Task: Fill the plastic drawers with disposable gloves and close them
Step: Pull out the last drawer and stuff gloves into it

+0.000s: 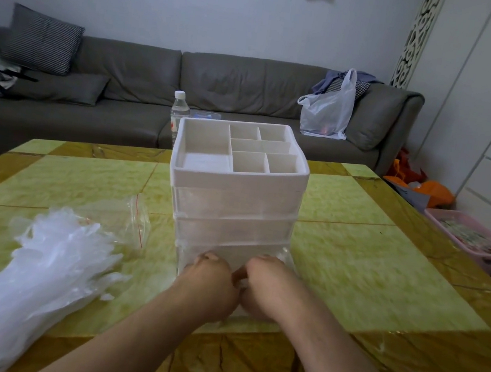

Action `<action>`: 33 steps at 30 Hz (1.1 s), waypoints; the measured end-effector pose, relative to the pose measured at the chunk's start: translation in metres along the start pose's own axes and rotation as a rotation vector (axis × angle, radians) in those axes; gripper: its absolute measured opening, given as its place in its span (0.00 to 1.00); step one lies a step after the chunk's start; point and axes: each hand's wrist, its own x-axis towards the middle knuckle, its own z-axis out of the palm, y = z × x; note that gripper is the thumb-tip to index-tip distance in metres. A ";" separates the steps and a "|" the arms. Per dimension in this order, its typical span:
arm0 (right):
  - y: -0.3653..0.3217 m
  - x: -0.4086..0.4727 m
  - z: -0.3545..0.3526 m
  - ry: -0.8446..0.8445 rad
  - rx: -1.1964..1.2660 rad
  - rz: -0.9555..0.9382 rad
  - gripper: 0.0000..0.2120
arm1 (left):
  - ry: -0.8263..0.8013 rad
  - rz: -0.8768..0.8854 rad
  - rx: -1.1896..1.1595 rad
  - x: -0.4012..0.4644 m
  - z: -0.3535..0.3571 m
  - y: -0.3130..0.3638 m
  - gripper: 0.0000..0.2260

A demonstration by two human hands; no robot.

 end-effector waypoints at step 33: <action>0.015 0.040 0.014 -0.138 0.080 0.182 0.45 | 0.028 0.007 0.080 0.002 -0.007 0.002 0.14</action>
